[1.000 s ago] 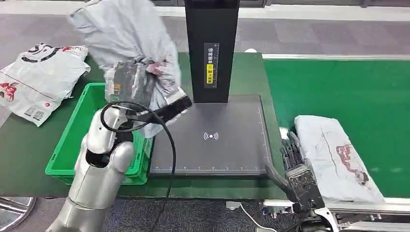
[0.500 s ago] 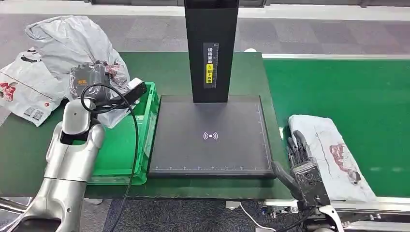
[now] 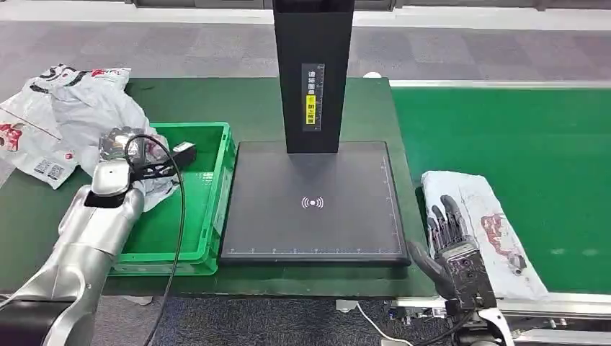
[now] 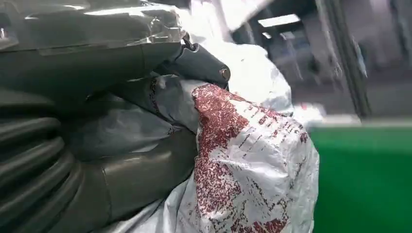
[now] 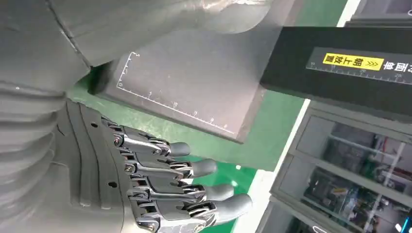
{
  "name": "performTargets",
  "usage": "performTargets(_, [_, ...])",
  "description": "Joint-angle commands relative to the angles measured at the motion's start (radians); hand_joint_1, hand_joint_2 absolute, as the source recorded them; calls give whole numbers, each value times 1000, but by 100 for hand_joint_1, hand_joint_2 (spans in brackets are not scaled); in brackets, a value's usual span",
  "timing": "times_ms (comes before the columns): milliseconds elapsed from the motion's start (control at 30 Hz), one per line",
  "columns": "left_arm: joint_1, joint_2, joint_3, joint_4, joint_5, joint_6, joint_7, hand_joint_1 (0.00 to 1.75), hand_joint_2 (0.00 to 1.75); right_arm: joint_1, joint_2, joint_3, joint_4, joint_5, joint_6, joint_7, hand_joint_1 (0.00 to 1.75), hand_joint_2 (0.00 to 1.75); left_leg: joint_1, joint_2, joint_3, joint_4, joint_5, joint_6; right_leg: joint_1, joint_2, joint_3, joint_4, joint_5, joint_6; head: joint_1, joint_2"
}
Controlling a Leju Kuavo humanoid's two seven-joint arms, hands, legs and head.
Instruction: Moved the parcel from conveyor to table for the left to box.
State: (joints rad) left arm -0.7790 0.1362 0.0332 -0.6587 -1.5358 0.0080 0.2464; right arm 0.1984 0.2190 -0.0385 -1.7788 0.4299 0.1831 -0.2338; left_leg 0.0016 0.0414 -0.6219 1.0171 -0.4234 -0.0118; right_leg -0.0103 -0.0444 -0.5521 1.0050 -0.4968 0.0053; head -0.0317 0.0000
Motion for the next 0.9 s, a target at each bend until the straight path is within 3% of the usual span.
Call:
performTargets(33, [-69,8,-29,285,-15,-25,-17,175,175,-17,-45,-1,62,-10,-3,-2,0,175,1,-3,2,-1,0,0,1,2,2,-2,1,0,0,0])
performTargets(367, [12,9,15,377,-7,-126,-47,175,175,-22,-71,24,64,-38,-18,5,0,175,0,-1,3,-2,0,0,0,4,3,-3,1,0,0,0])
performTargets(500, [19,-10,50,383,40,-160,-141,175,175,-27,-78,24,70,-43,-22,9,0,175,0,-1,4,-4,0,0,0,6,5,-5,2,0,0,0])
performTargets(767, [12,-10,50,382,40,-167,-142,175,175,-30,-79,24,74,-44,-22,10,0,175,0,-2,3,-2,0,0,0,2,4,-2,1,0,0,0])
performTargets(867, [3,-21,69,379,78,-197,-229,175,175,-34,-83,26,80,-48,-27,11,0,175,1,-3,4,-4,1,0,0,5,6,-6,3,0,0,0])
performTargets(900, [-4,-25,73,376,90,-199,-253,10,175,-36,-84,25,82,-50,-29,11,0,175,1,-3,4,-3,1,0,0,3,5,-3,2,0,0,0])
